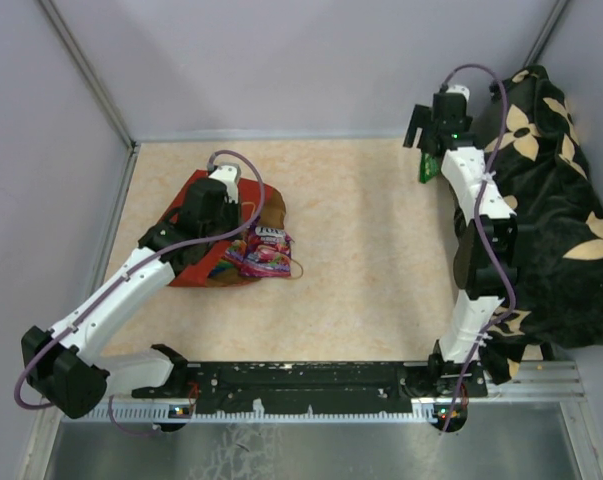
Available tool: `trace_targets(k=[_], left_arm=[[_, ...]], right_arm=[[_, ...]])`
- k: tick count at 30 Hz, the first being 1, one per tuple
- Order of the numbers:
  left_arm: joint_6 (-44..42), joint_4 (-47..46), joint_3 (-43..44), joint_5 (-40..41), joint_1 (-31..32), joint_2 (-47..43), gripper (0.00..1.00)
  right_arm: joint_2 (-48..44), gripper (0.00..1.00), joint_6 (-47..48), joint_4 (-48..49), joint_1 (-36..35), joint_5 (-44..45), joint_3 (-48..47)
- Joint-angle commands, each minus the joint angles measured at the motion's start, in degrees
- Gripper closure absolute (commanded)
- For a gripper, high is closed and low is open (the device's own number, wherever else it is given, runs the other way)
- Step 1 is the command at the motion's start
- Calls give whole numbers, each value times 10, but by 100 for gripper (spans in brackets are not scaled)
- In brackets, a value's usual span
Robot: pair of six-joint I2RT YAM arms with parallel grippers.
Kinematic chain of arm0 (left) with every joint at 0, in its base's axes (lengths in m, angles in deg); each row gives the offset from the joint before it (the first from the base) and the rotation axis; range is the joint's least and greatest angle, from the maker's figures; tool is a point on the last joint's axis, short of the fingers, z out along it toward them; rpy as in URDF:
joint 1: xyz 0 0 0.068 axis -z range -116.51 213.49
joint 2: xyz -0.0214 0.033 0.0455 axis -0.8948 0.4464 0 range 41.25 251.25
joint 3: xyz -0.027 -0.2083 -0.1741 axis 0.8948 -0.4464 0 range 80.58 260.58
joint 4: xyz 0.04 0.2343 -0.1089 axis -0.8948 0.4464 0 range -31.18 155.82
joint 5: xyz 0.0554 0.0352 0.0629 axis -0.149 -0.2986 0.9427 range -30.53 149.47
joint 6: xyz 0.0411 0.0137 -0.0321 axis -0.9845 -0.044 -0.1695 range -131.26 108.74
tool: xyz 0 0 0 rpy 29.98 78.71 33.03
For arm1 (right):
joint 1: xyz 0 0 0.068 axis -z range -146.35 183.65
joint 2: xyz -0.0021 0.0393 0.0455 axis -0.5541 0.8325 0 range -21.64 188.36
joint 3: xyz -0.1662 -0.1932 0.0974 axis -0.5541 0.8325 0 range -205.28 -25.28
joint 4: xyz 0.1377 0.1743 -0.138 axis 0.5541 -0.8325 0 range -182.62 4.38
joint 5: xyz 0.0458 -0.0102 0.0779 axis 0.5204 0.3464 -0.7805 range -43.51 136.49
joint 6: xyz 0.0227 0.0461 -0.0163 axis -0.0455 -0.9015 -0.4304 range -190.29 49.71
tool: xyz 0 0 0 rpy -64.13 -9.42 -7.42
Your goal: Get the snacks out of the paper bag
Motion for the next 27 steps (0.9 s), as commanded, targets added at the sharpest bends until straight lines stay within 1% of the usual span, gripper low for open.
trace_targets(k=[1,3,5,9,15,22,27], left_arm=[[-8,9,-5,-6,-2,-19,100],[-9,11,-5,-6,-1,-20,100],[-10,11,-5,-7,-2,-21,100],[-11,13,-3,-10,-2,-20,100],[-12,13,-4,-12,-1,-21,100],[-12,17,-5,-6,-1,-20,100],[-15,23,-5,2,-1,-17,100]], right_arm=[[57,14,-37,-65,29,31,-120],[70,15,-59,-84,33,45,-131],[66,16,-76,-75,36,58,-109],[46,17,-110,-39,44,77,-41],[38,21,-152,51,74,67,28],[70,26,-176,121,91,58,31],[115,28,-173,163,93,51,-12]])
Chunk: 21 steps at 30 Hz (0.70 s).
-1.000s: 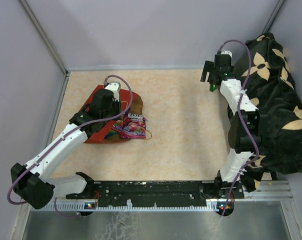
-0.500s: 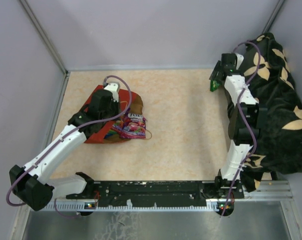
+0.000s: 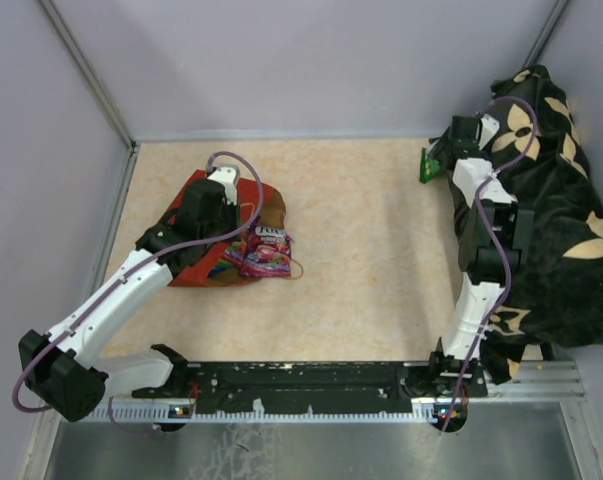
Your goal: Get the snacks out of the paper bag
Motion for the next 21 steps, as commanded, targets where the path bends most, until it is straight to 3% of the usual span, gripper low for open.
trace_targets(k=[1,4,8,10,17,21], left_arm=[[-12,11,-5,8,-1,-6,100],[-12,13,-5,12,-1,-6,100],[-14,14,-4,13,-1,-5,100],[-14,13,-4,11,-1,-3,100],[-14,13,-4,0,0,2,100],[-15,14,-5,-1,2,2,100]], right_arm=[[48,29,-2,79,10,7,-62],[81,40,13,75,9,7,-108],[83,68,37,76,9,-6,-127],[56,77,45,81,7,-15,-109],[-98,80,140,105,-37,-100,4],[-161,82,286,102,-125,41,60]])
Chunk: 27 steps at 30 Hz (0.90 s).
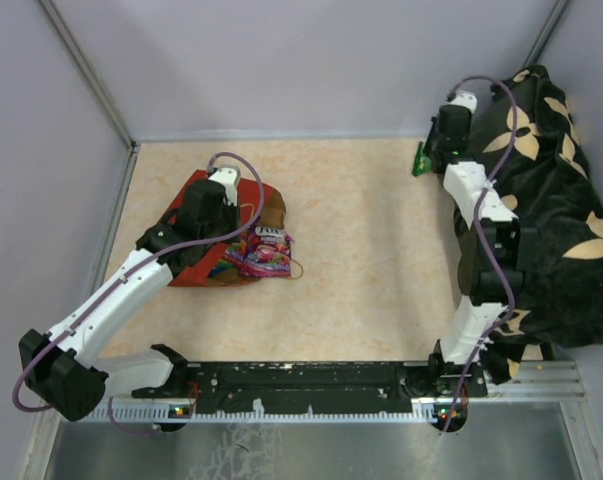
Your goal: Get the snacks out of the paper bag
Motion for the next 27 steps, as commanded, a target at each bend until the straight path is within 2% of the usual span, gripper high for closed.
trace_targets(k=[1,5,9,13,15,17,19,21,24,25,26,27], left_arm=[[-6,7,-6,-6,2,1,100],[-10,14,-11,-7,2,-1,100],[-9,22,-22,-12,2,-11,100],[-4,27,-37,-10,2,-25,100],[-1,32,-44,-3,2,-31,100],[0,34,-52,3,2,-36,100],[-1,34,-59,6,1,-37,99],[0,32,-63,6,1,-34,98],[1,33,-59,0,0,-28,96],[2,33,-58,-1,0,-26,96],[1,33,-57,-1,0,-25,96],[2,32,-58,-1,-1,-25,96]], right_arm=[[-113,84,182,65,-107,158,57],[-158,90,274,155,-203,283,140],[-107,87,362,193,-312,382,166],[-34,62,477,253,-383,481,182],[-42,46,460,244,-390,471,194],[-76,26,404,194,-389,419,200],[-125,12,336,140,-379,312,207],[-200,6,257,124,-344,125,222],[-261,4,106,184,-252,-170,263],[-265,3,64,205,-225,-227,267],[-264,3,41,208,-206,-226,262],[-258,3,34,190,-197,-187,247]])
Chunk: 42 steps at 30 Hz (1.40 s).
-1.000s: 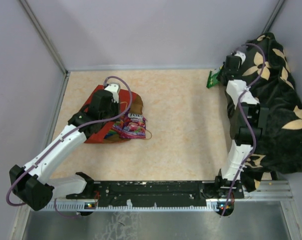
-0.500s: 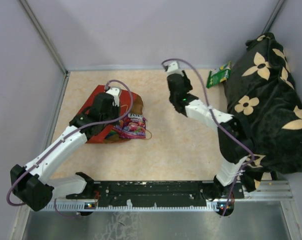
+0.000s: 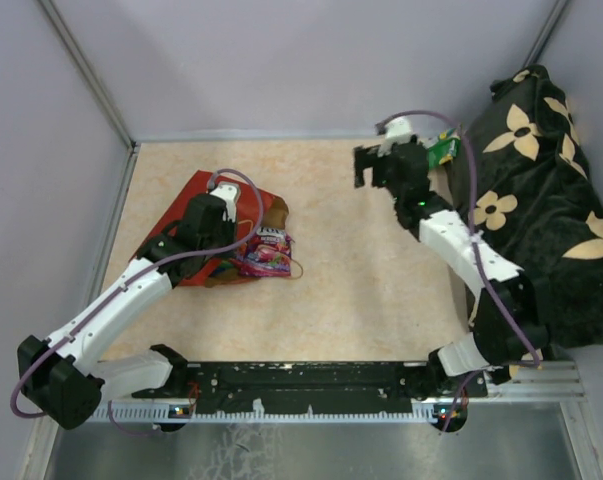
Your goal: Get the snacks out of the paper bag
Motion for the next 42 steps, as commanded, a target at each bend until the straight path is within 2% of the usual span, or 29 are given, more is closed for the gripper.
trace_targets(k=[1,3,6,10,14,17,22,28,30,32,34,38,40,42], left_arm=[[2,7,0,0,-1,1,96],[2,7,-2,1,-1,0,95],[1,6,-8,7,-1,-2,95],[-2,6,-13,10,-1,-3,94],[-7,2,-14,4,-1,-1,94],[-7,3,-14,1,-1,0,94],[-3,0,-24,-12,-1,-4,94],[-5,1,-25,-13,-1,-1,95],[-7,1,-26,-13,-1,1,95],[-7,2,-26,-11,-1,3,95],[-9,3,-27,-7,-1,6,95],[-11,4,-23,-6,-1,13,95],[-12,5,-22,-5,-1,15,95],[-13,5,-20,-7,-1,16,95]], right_arm=[[-25,3,-165,25,69,-116,-35],[2,1,-200,-43,92,-21,-78],[11,1,-331,-68,166,7,-79],[20,1,-475,-10,257,-11,-18],[69,1,-563,83,297,1,15],[135,4,-596,154,304,16,7],[249,11,-624,150,305,79,-71],[339,19,-588,206,306,120,-140],[356,25,-561,215,306,130,-164],[368,35,-531,221,306,129,-186],[366,49,-505,229,306,112,-203],[325,86,-453,242,301,50,-211],[290,92,-409,224,290,32,-218],[262,94,-367,194,276,15,-229]])
